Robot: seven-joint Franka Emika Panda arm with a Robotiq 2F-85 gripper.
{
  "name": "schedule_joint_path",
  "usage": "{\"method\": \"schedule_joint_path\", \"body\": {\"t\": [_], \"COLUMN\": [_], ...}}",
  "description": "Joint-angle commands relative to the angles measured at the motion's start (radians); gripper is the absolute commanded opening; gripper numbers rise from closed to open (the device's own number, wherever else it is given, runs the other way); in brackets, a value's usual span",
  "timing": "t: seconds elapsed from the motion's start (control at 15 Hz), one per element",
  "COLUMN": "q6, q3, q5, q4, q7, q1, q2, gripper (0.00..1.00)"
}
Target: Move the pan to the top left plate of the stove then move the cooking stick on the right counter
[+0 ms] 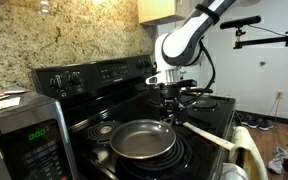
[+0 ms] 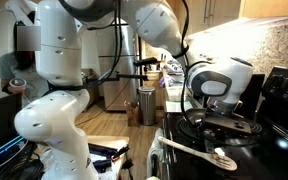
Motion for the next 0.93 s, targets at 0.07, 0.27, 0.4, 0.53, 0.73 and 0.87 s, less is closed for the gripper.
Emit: {"method": "schedule_joint_path", "body": {"t": [0.07, 0.27, 0.4, 0.53, 0.73, 0.87], "q6": [-0.040, -0.051, -0.060, -0.070, -0.084, -0.090], "q3": [0.013, 0.009, 0.007, 0.006, 0.004, 0.002], "q5": [0.026, 0.019, 0.018, 0.015, 0.011, 0.005], "q4": [0.029, 0.040, 0.048, 0.054, 0.064, 0.068], "q7": [-0.038, -0.030, -0.028, -0.025, -0.023, -0.018], "q1": [-0.025, -0.025, -0.026, -0.028, -0.029, -0.029], "q2": [-0.004, -0.004, -0.006, -0.010, -0.010, -0.011], "gripper": [0.27, 0.45, 0.58, 0.71, 0.90, 0.99]}}
